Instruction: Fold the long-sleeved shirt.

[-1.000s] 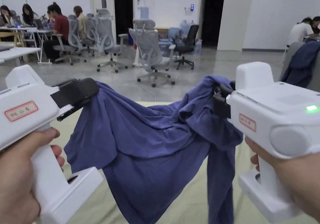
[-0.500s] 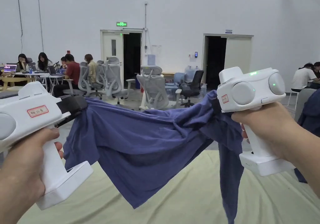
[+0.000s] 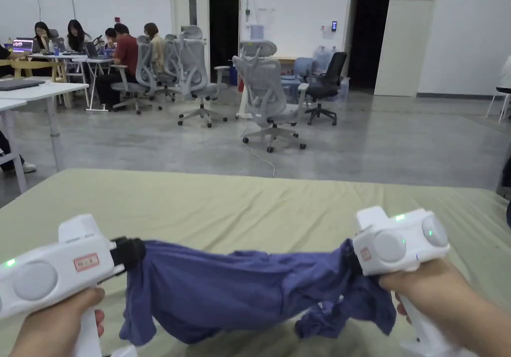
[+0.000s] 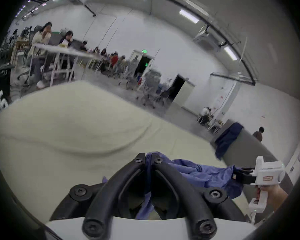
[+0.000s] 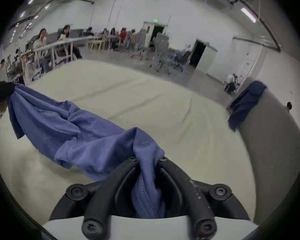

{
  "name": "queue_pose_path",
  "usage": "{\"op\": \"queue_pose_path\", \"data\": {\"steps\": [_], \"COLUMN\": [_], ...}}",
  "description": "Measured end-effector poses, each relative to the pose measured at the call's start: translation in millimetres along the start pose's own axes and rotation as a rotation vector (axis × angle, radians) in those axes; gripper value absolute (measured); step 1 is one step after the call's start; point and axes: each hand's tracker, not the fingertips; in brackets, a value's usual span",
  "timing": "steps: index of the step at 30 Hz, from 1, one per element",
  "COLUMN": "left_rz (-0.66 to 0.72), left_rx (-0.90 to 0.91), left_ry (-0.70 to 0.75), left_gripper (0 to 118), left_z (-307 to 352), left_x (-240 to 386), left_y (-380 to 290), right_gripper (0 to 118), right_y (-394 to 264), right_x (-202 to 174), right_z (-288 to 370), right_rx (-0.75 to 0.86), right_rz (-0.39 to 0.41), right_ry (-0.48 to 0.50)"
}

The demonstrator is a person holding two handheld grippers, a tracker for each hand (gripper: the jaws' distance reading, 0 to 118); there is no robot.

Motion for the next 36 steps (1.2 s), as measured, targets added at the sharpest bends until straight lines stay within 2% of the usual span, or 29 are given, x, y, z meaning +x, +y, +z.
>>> {"op": "queue_pose_path", "data": {"steps": [4, 6, 8, 10, 15, 21, 24, 27, 29, 32, 35, 36], "left_rz": [0.031, 0.022, 0.012, 0.008, 0.055, 0.039, 0.002, 0.04, 0.047, -0.018, 0.125, 0.153], "left_rx": [-0.117, -0.149, -0.169, -0.17, -0.164, -0.207, -0.269, -0.35, -0.38, -0.472, -0.492, -0.461], "left_ry": [0.03, 0.035, 0.03, 0.017, -0.03, -0.065, -0.036, 0.019, 0.053, 0.164, 0.186, 0.176], "left_gripper": [3, 3, 3, 3, 3, 3, 3, 3, 3, 3, 3, 4], "left_z": [0, 7, 26, 54, 123, 209, 238, 249, 249, 234, 223, 222], "left_x": [-33, -48, -55, -61, -71, -76, -84, -98, -108, -125, -133, -132], "left_y": [-63, -82, -97, -107, -117, -130, -152, -174, -189, -213, -226, -222], "right_gripper": [15, 15, 14, 14, 14, 14, 14, 14, 14, 15, 22, 29], "right_y": [-66, -93, -117, -140, -189, -251, -286, -316, -330, -345, -343, -339], "right_x": [-22, -25, -26, -24, -15, -16, -27, -39, -45, -55, -60, -59], "right_z": [-29, -26, -8, 13, 80, 153, 170, 166, 159, 142, 138, 139], "right_rx": [-0.099, -0.099, -0.089, -0.075, -0.073, -0.104, -0.169, -0.246, -0.299, -0.378, -0.37, -0.386], "right_rz": [0.035, 0.05, 0.036, 0.073, 0.039, 0.095, 0.167, 0.241, 0.221, 0.2, 0.192, 0.17], "right_ry": [0.054, 0.067, 0.087, 0.115, 0.156, 0.246, 0.307, 0.29, 0.295, 0.275, 0.259, 0.251]}}
